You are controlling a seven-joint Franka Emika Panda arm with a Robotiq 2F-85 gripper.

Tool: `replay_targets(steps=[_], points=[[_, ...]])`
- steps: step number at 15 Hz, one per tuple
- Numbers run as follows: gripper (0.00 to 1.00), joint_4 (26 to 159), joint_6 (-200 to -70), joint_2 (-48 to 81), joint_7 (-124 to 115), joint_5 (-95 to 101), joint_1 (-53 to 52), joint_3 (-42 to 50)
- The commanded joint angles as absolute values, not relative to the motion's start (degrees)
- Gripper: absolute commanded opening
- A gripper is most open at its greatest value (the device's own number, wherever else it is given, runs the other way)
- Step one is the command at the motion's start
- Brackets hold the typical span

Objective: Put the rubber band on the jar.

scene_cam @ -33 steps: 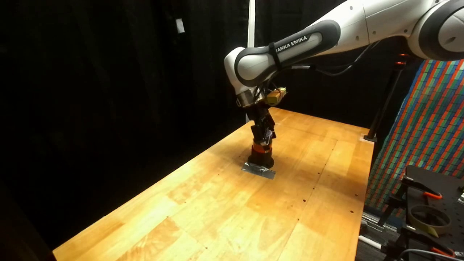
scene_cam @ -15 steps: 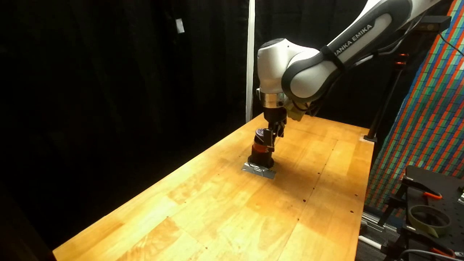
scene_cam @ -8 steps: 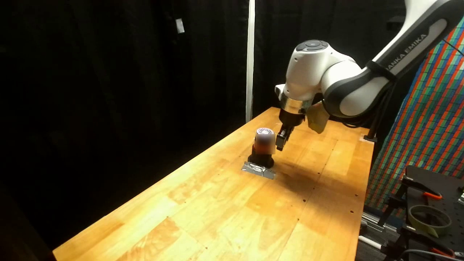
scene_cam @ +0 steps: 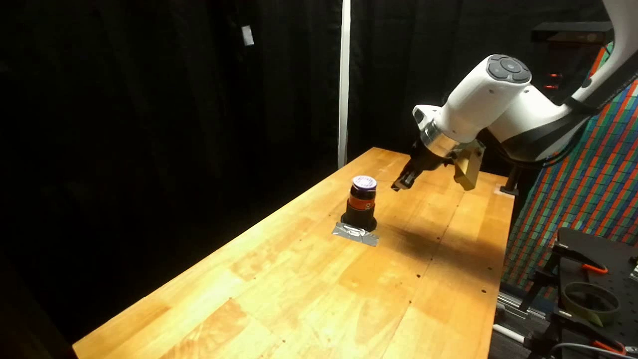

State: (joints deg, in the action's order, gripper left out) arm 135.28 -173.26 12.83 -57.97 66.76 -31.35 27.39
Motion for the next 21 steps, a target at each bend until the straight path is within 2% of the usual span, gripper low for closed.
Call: replay_targets(steps=[1, 4, 11, 12, 13, 18, 19, 21], points=[[0.12, 131.99, -176.22, 12.13, -73.75, 82.89, -41.89, 38.44], [0.14, 129.82, -176.97, 11.44, -87.43, 97.21, -44.22, 39.1], [0.12, 133.74, -170.68, 9.89, -116.46, 124.33, -42.99, 30.8], [0.22, 134.37, -171.41, 10.62, -115.22, 123.72, -42.96, 31.48], [0.14, 135.32, -172.66, 10.11, -109.34, 120.33, -43.47, 33.7], [0.11, 139.21, -176.19, 13.61, -86.84, 101.64, -50.91, 50.29], [0.36, 140.7, -175.48, 13.91, -82.05, 97.16, -52.08, 52.41], [0.38, 144.53, -171.84, 12.37, -72.21, 87.4, -53.29, 54.15]])
